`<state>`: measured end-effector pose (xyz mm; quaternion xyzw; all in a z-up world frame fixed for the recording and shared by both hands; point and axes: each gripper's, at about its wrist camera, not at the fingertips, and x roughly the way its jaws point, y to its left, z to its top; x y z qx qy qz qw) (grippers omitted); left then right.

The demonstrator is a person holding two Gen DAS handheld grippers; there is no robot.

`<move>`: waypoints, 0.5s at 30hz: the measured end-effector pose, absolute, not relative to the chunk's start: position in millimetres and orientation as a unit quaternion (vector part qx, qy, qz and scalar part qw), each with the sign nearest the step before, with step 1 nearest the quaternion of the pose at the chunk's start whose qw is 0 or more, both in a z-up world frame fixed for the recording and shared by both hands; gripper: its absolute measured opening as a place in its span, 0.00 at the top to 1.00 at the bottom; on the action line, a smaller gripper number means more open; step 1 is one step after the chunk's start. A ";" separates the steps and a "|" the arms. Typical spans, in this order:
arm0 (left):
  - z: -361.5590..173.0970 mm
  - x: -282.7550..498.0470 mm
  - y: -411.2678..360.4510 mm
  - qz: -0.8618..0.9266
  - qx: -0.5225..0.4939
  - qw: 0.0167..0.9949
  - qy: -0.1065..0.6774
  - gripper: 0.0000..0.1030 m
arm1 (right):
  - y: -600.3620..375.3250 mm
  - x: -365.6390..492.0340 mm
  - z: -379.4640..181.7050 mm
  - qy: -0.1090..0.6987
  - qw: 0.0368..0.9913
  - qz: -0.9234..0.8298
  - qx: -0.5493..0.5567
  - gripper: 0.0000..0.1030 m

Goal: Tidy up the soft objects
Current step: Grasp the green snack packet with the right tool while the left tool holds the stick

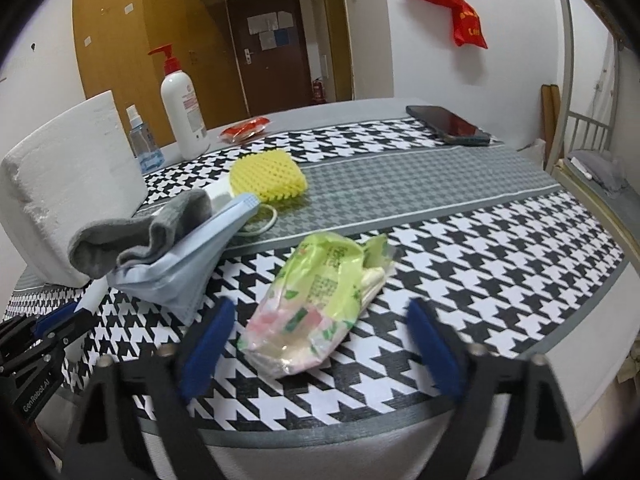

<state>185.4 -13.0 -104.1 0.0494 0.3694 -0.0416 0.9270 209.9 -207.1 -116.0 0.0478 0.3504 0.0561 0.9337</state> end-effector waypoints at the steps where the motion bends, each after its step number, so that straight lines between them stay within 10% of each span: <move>1: -103.8 184.4 -12.6 -0.043 0.050 0.927 0.369 0.81 | -207.7 209.7 -115.4 0.351 0.933 0.058 0.050 0.36; 15: -87.5 162.7 -2.8 -0.051 0.044 0.936 0.346 0.83 | -219.5 192.1 -97.7 0.321 0.941 0.083 0.069 0.60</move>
